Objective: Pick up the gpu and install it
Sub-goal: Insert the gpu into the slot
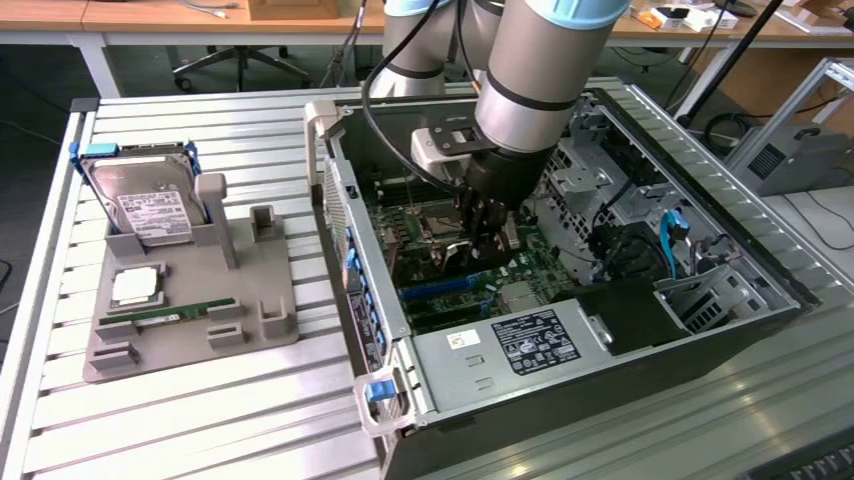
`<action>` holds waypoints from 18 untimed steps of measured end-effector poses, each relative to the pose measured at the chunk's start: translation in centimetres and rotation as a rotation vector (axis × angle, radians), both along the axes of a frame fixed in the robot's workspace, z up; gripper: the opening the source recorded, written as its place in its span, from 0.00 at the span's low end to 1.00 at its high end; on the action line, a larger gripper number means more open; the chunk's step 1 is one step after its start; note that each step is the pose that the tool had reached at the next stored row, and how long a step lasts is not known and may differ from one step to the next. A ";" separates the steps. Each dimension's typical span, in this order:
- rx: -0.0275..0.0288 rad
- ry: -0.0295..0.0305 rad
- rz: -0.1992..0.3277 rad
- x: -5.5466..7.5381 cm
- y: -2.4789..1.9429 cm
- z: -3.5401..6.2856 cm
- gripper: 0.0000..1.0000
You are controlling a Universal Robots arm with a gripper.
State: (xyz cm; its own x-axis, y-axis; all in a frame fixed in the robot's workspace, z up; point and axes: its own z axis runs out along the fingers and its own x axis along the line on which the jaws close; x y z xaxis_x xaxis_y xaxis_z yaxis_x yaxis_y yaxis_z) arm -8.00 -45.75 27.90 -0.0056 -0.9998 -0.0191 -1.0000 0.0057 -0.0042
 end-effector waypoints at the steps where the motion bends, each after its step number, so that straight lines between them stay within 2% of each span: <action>1: 0.0000 0.0000 0.000 0.0 0.00 0.00 0.27; 18: 0.0001 0.0000 0.000 0.0 0.00 -0.37 0.27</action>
State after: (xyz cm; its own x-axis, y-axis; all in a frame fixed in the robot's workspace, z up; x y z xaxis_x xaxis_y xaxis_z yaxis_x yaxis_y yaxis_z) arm -8.00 -45.74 27.53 -0.0056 -0.9998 -0.0192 -1.0000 0.0057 -0.0042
